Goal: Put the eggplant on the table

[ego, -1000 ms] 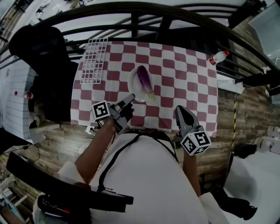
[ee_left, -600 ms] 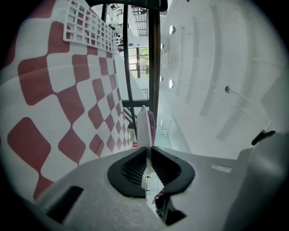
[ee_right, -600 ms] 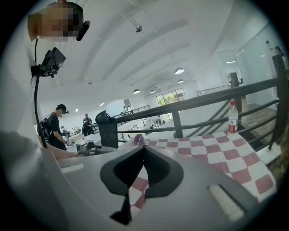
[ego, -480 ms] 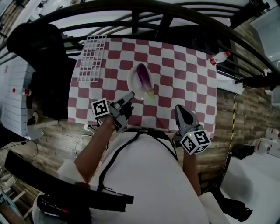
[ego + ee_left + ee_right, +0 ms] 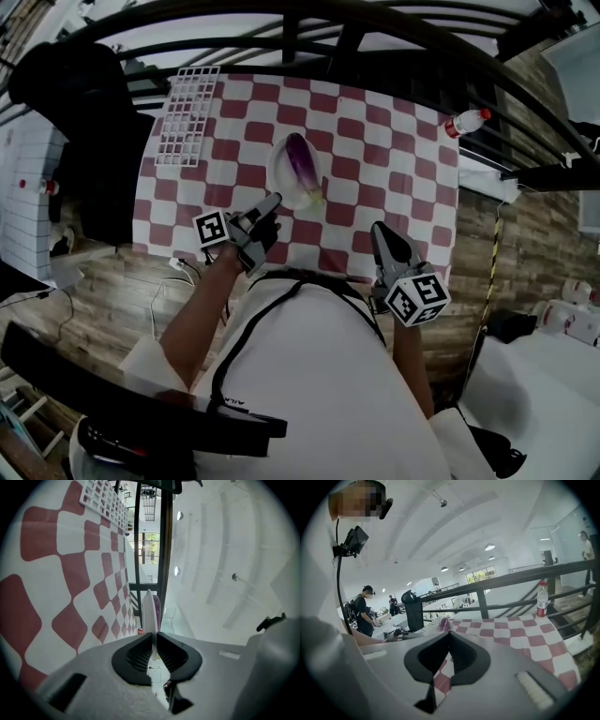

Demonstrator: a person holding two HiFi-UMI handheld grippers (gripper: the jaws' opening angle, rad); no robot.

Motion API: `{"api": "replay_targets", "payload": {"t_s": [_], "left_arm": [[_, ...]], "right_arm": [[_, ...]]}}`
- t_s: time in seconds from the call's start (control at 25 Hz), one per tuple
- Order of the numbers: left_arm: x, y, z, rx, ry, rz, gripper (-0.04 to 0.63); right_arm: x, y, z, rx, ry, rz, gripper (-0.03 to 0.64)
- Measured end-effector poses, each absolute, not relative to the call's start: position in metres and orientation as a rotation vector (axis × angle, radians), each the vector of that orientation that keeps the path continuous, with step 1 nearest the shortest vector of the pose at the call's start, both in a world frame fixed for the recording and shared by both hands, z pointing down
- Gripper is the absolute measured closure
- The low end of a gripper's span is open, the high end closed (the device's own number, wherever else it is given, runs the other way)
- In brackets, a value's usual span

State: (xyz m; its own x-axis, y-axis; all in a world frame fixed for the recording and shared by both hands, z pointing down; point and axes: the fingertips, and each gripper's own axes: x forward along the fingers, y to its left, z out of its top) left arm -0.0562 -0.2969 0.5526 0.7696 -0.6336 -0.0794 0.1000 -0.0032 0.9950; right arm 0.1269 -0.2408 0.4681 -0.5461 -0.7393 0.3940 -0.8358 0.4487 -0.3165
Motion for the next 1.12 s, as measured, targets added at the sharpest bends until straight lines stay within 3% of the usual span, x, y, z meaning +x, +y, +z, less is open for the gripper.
{"api": "replay_targets", "payload": {"t_s": [1.12], "left_arm": [[-0.051, -0.306, 0.649, 1.415, -0.492, -0.584, 0.557]], "right_arm": [[0.145, -0.234, 0.483, 1.336, -2.372, 0.711, 0.611]]}}
